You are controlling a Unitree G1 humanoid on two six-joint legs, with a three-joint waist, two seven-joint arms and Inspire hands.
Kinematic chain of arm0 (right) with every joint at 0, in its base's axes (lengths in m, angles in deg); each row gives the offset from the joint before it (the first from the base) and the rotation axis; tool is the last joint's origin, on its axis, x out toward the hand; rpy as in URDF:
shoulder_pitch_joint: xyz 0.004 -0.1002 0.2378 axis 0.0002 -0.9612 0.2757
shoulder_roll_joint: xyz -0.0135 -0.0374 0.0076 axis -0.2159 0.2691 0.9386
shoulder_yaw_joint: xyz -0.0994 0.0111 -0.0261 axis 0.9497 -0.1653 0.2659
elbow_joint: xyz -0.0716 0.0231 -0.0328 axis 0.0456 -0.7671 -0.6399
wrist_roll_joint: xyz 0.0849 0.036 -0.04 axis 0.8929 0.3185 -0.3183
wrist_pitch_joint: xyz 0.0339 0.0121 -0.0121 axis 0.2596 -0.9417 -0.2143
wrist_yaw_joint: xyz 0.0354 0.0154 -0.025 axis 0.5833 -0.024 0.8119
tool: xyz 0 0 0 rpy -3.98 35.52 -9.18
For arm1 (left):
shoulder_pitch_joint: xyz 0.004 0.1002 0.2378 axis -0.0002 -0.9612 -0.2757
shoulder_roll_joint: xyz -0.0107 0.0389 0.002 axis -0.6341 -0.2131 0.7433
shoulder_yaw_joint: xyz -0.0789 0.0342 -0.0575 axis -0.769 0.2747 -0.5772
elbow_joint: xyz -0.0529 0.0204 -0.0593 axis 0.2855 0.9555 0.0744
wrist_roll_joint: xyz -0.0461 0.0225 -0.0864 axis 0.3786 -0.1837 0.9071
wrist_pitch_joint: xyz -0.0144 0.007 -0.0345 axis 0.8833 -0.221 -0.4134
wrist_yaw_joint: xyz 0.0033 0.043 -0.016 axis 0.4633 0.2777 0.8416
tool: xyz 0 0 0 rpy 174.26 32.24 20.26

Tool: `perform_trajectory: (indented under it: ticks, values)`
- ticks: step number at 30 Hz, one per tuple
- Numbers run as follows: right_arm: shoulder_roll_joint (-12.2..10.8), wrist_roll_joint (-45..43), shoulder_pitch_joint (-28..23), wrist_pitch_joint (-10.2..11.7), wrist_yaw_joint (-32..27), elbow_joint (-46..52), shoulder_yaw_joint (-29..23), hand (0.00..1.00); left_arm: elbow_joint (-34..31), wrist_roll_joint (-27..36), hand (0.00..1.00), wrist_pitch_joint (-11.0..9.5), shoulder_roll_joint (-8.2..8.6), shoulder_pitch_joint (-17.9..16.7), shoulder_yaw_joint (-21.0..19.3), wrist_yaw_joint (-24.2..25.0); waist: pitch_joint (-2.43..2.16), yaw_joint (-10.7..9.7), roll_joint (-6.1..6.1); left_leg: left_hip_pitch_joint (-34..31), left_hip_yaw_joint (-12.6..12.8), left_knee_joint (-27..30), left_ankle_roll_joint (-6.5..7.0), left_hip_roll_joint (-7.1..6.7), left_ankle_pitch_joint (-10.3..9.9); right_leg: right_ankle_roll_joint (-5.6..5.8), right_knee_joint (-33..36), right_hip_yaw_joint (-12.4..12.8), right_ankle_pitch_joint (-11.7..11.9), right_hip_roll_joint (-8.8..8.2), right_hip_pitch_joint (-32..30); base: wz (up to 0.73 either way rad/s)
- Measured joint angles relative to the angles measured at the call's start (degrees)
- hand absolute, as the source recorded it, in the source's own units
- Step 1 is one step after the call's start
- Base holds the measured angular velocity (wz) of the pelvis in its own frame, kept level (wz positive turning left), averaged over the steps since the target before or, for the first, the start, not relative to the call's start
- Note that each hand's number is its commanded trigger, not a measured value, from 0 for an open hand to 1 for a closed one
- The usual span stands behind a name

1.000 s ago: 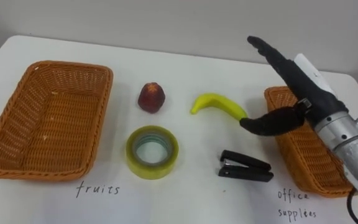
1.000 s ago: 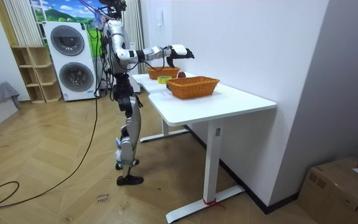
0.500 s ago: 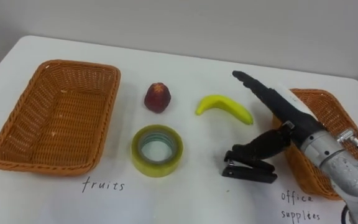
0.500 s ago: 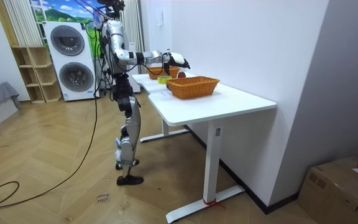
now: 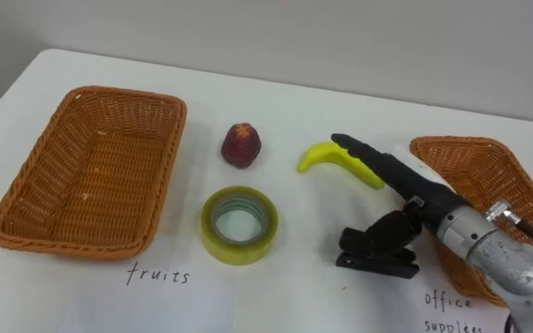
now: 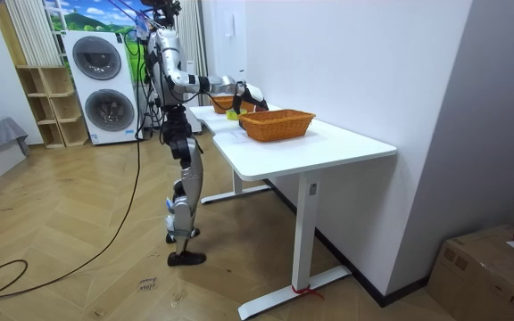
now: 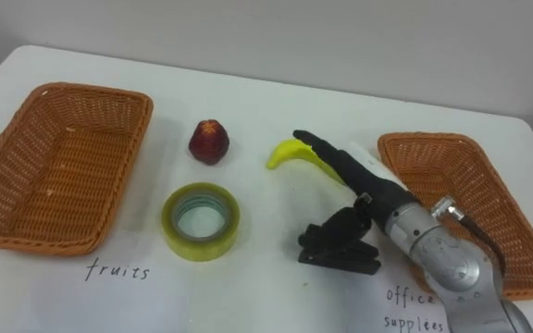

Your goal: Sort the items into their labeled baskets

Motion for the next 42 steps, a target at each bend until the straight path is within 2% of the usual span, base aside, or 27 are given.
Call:
perform_trajectory:
  ticks: [5,7,15,16,19,29,34,42]
  values:
    - [-0.04,-3.78,-0.68,-1.03,3.21,-0.14,0.06,0.0,-0.06,0.04,0.0,0.14,0.02,-0.11,-0.02,0.53,0.02,0.28,-0.13,0.0,-0.13,0.06,0.0,-0.03,0.0,0.0,-0.02,-0.11,0.0,-0.02,0.06,0.01]
    - [-0.04,-5.32,-0.74,-2.07,4.51,-0.16,0.07,0.0,-0.08,0.05,0.0,0.34,0.02,-0.11,-0.01,0.3,0.03,0.29,-0.12,0.0,-0.13,0.09,0.01,-0.02,0.0,0.0,-0.02,-0.11,0.0,-0.01,0.05,0.0]
    - [-0.33,-9.58,-1.49,-3.66,6.37,-2.33,0.06,0.0,-0.23,0.02,0.0,1.31,0.03,-0.04,-0.03,-0.07,0.04,0.24,-0.11,0.13,-0.12,0.11,0.01,-0.03,0.0,0.01,-0.01,-0.08,0.0,0.01,0.15,0.0]
    - [-0.5,-10.43,-1.6,-4.59,6.62,-2.49,0.06,0.0,-0.37,0.03,0.0,1.44,0.03,-0.03,-0.03,-0.23,0.07,0.24,-0.07,0.13,-0.1,0.11,0.01,-0.03,0.0,0.01,-0.01,-0.04,0.0,0.01,0.13,0.0]
    - [-0.68,-11.5,-1.65,-5.26,6.88,-2.64,0.02,0.0,-0.66,0.02,0.0,1.97,0.02,-0.04,-0.08,-0.92,0.09,0.21,-0.01,0.11,-0.11,0.09,0.01,-0.02,0.0,0.01,-0.02,-0.02,0.0,0.03,0.13,0.0]
    - [-0.82,-12.65,-1.61,-5.78,7.28,-2.54,-0.09,0.0,-0.85,0.03,0.0,2.38,0.07,0.1,-0.09,-0.93,0.04,0.13,0.12,0.13,-0.11,0.09,0.01,-0.01,0.0,0.01,-0.01,0.1,0.01,0.03,0.14,0.0]
    - [-1.11,-12.68,-1.6,-6.31,7.27,-2.52,-0.1,0.0,-0.85,0.07,0.0,3.45,0.07,0.1,-0.06,-1.42,-0.1,0.05,0.45,0.21,-0.11,0.1,0.01,-0.01,0.0,0.01,0.0,0.11,0.0,0.04,0.18,0.0]
    - [-1.22,-12.8,-1.6,-7.06,7.29,-2.22,-0.12,0.0,-0.85,0.07,0.0,4.0,0.13,0.06,-0.05,-2.03,-0.08,-0.06,0.5,0.23,-0.13,0.11,0.01,-0.01,0.0,0.01,0.02,0.11,0.01,0.05,0.25,0.0]
